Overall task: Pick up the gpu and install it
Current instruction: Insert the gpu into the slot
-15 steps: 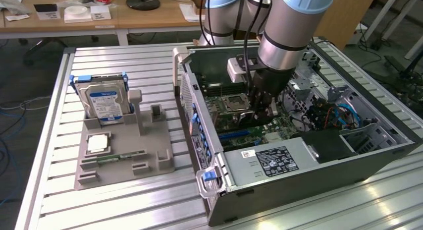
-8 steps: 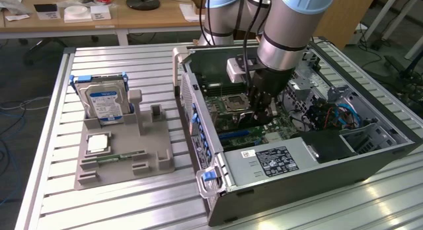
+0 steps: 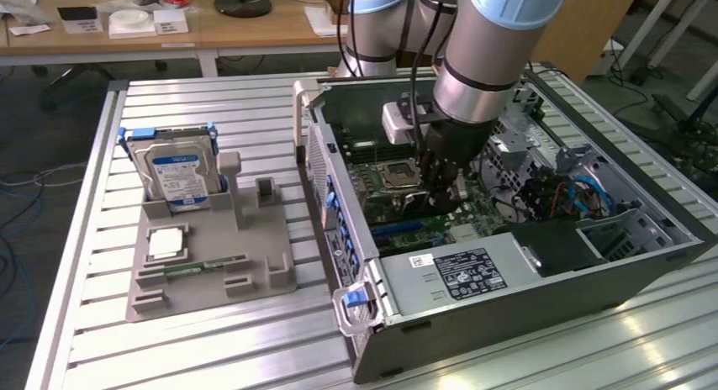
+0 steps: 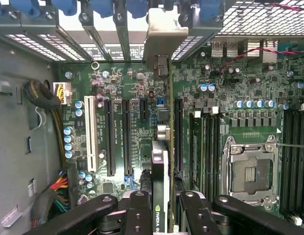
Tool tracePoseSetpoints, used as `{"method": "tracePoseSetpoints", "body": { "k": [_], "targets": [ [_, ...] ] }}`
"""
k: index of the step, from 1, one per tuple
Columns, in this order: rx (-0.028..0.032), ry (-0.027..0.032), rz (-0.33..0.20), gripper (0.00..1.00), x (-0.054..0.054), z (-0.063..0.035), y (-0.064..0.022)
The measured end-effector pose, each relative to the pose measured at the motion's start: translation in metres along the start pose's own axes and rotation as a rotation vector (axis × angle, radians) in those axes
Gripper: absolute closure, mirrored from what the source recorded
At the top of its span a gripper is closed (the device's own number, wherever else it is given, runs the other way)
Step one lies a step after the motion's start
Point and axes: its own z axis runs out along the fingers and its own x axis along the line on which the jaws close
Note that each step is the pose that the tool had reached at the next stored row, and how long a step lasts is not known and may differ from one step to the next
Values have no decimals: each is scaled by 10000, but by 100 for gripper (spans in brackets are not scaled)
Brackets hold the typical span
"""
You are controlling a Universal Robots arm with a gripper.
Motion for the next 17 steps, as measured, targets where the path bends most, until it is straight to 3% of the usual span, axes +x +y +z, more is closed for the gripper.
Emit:
{"method": "tracePoseSetpoints", "body": {
  "k": [17],
  "targets": [
    [-1,1,-3,73,3,86,57]
  ]
}}
